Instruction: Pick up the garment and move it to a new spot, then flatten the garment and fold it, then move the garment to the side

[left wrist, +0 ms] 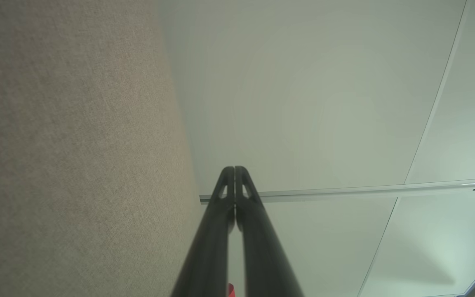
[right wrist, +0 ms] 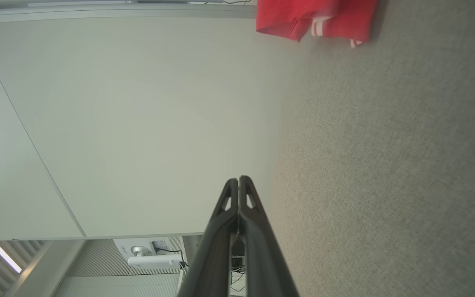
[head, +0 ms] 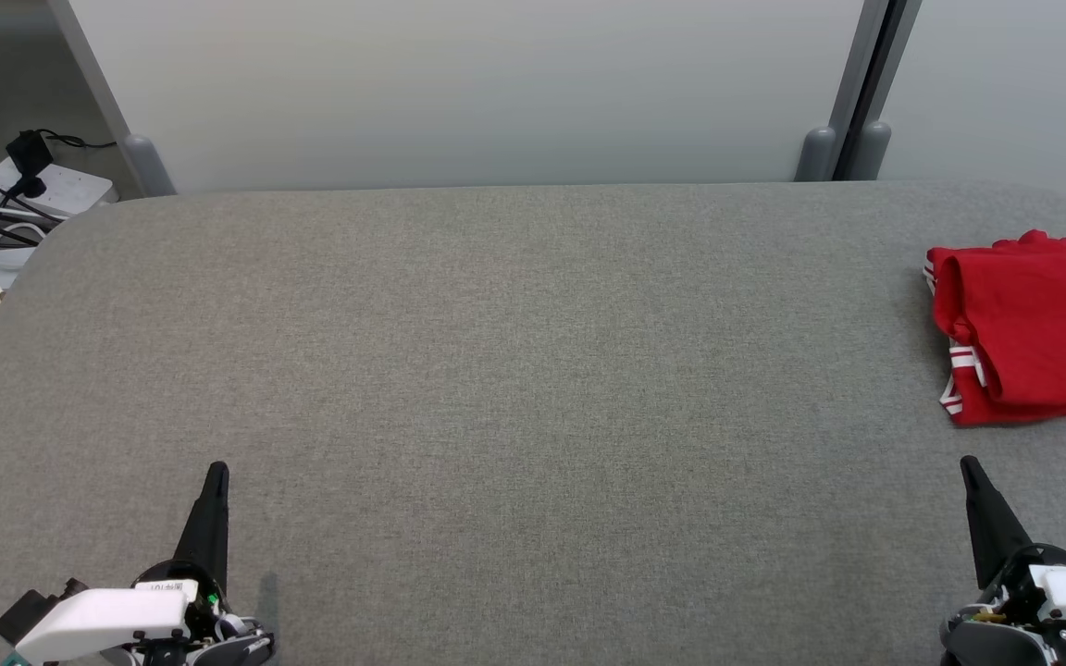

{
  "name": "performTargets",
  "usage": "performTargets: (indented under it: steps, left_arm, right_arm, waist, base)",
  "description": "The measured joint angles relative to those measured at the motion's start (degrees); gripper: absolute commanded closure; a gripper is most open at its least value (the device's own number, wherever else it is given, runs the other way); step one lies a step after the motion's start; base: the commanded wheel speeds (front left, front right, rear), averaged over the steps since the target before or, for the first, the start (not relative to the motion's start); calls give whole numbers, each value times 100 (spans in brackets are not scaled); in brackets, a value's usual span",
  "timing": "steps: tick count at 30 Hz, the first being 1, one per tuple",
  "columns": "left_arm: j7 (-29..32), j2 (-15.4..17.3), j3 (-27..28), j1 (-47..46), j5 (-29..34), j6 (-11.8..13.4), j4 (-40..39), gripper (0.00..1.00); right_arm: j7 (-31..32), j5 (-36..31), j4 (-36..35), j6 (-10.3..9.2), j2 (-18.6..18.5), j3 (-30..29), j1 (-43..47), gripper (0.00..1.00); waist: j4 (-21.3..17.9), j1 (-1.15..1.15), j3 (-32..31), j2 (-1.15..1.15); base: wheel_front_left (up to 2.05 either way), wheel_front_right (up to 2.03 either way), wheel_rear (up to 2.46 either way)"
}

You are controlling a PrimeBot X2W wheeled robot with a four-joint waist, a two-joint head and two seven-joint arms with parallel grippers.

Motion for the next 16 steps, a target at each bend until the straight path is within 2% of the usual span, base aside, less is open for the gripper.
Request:
performTargets:
  steps: [16]
  left_arm:
    - [1,0,1,0,0,0,0,100]
  right_arm:
    - [0,0,0,1,2,-3,0,100]
  waist:
    - [0,0,0,0]
  base:
    - [0,0,0]
